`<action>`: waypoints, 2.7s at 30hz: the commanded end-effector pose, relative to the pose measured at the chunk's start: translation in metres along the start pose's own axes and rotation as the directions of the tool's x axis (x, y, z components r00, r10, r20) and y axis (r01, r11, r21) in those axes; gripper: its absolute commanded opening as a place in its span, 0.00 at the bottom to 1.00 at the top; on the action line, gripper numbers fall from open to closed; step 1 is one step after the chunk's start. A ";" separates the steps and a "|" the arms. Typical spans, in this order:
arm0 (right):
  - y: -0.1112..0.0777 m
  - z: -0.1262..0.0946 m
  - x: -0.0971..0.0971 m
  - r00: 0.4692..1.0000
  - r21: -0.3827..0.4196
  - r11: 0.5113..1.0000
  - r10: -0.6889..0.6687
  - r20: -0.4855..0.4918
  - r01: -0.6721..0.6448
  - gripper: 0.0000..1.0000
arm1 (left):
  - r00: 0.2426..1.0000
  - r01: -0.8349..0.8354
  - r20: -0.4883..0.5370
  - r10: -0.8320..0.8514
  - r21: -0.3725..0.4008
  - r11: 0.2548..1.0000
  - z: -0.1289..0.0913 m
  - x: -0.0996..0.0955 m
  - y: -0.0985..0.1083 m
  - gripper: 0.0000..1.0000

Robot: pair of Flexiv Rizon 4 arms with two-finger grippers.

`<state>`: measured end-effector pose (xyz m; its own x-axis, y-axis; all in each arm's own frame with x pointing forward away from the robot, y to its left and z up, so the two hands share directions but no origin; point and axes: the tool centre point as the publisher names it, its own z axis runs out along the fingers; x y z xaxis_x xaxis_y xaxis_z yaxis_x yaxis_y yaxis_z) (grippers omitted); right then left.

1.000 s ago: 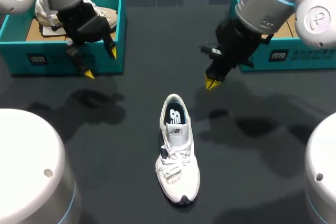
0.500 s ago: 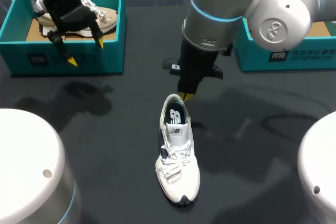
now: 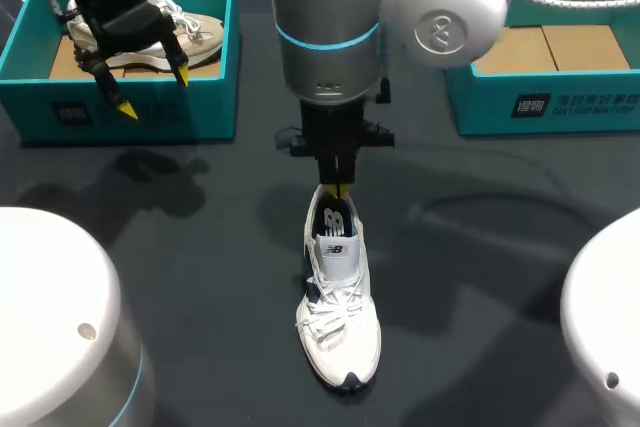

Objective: Take the shoe out of the shoebox, open the shoe tongue, remove and reinsert the insole, then place the shoe into the shoebox

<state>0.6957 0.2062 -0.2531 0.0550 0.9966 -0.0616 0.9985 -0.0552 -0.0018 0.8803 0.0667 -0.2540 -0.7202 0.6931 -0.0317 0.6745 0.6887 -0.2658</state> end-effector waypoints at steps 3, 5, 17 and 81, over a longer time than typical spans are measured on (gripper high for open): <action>0.003 0.019 0.014 0.999 -0.039 0.999 -0.012 0.050 0.014 0.00 | 1.000 -0.014 -0.005 0.014 0.008 1.000 -0.005 0.002 0.006 1.00; 0.000 0.025 0.015 0.999 -0.061 0.998 -0.010 0.052 0.013 0.00 | 1.000 -0.013 -0.008 0.013 0.011 1.000 -0.007 0.002 0.011 1.00; -0.015 0.053 0.012 0.994 -0.099 0.995 0.034 0.103 -0.024 0.00 | 1.000 -0.023 -0.005 0.023 -0.018 1.000 -0.015 0.006 0.032 1.00; 0.005 0.119 -0.012 0.971 -0.231 0.970 0.129 0.204 -0.080 0.00 | 1.000 -0.023 -0.005 0.023 -0.018 1.000 -0.015 0.006 0.032 1.00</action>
<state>0.7067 0.1856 -0.3833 -0.0601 0.9516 -0.3014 0.9857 0.1042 0.1325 0.8993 0.0956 -0.2482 -0.7048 0.7086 -0.0349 0.6927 0.6768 -0.2493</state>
